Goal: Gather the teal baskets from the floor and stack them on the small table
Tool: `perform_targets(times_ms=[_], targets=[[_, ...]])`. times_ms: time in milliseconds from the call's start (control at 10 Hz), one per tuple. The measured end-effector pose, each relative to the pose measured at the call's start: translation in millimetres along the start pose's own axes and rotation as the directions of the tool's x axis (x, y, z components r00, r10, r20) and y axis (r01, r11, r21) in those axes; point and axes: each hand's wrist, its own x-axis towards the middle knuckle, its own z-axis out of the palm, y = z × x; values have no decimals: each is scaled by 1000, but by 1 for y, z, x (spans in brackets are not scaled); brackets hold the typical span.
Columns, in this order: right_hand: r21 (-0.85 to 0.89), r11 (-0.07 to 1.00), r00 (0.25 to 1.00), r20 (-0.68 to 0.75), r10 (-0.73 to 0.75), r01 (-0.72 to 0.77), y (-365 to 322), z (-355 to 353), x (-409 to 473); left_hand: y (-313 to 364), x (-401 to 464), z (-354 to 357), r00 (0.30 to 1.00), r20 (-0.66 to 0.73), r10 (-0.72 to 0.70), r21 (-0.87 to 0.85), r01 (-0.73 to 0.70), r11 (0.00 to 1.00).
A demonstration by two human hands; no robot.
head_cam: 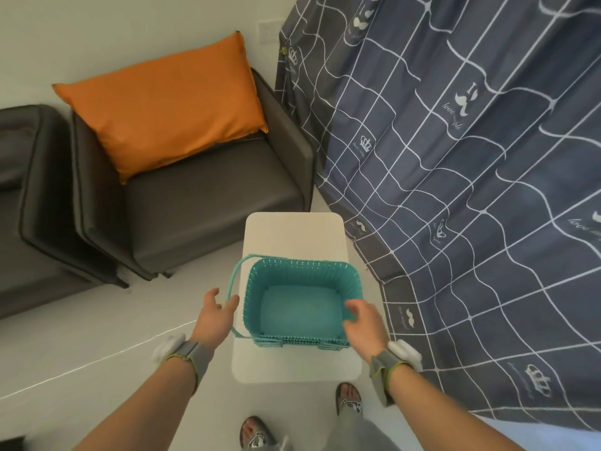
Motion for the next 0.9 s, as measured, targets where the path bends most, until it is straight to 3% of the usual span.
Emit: perform_targets(times_ms=[100, 200, 300, 500, 600, 700, 800, 900], targets=[[37, 982, 982, -14, 187, -186, 36, -14, 9, -11, 4, 7, 999, -12, 37, 211, -34, 977], [250, 920, 941, 231, 247, -303, 47, -4, 17, -14, 6, 24, 998, 54, 24, 179, -33, 983], [409, 860, 943, 253, 214, -305, 47, 6, 26, -14, 2, 40, 998, -4, 66, 187, -64, 980], [433, 875, 963, 241, 120, -217, 43, -17, 60, -19, -18, 65, 999, -31, 8, 11, -7, 1000], [433, 877, 942, 330, 61, -209, 43, -32, 83, -19, -31, 79, 996, -73, -43, -103, 35, 994], [312, 935, 907, 421, 22, -167, 47, -44, 97, -17, -44, 91, 988, -145, -43, -135, 24, 991], [167, 985, 914, 405, -27, -45, 56, -47, 104, -15, -59, 96, 977, -214, -8, -119, -18, 993], [142, 989, 945, 318, -77, 32, 56, -55, 103, -17, -78, 99, 964, -266, 9, -127, -45, 991]])
